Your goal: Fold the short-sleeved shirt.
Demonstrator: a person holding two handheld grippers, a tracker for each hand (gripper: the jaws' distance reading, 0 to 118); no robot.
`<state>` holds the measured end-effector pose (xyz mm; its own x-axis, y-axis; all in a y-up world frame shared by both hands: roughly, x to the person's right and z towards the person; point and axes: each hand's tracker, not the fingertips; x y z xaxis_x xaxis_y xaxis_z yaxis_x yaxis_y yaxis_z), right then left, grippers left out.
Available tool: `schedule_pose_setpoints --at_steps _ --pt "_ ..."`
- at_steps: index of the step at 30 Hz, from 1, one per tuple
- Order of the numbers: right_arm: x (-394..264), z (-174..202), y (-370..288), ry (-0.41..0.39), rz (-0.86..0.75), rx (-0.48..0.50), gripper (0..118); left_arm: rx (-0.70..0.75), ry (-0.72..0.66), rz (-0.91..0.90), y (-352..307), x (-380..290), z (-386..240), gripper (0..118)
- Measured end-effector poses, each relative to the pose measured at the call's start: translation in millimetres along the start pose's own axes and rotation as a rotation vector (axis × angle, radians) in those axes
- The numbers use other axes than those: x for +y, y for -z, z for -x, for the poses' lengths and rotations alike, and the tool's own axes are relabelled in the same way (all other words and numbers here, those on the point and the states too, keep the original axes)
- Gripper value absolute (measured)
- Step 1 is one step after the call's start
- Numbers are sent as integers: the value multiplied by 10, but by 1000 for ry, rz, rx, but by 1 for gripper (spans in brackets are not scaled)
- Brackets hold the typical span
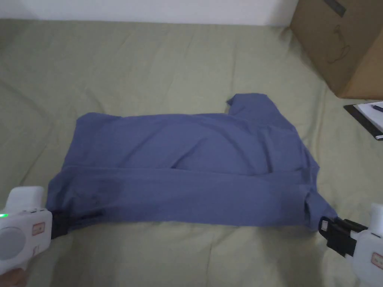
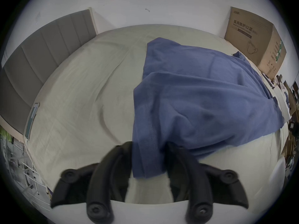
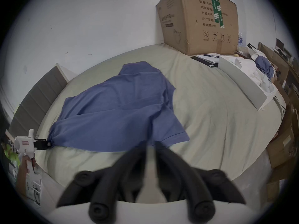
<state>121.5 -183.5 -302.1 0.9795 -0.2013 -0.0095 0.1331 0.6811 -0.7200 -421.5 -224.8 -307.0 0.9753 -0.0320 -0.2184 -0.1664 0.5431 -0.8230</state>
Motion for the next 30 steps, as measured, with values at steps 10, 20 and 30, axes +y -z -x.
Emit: schedule_pose_setpoints --at_steps 10,20,30 --pt "268 -330 816 18 153 -26 90 -67 -8 23 -124 180 89 5" --pt "229 -3 772 -112 152 -26 8 -92 -16 37 -141 245 128 5" --pt "371 -369 -46 13 118 47 8 -184 -40 14 -600 158 361 5"
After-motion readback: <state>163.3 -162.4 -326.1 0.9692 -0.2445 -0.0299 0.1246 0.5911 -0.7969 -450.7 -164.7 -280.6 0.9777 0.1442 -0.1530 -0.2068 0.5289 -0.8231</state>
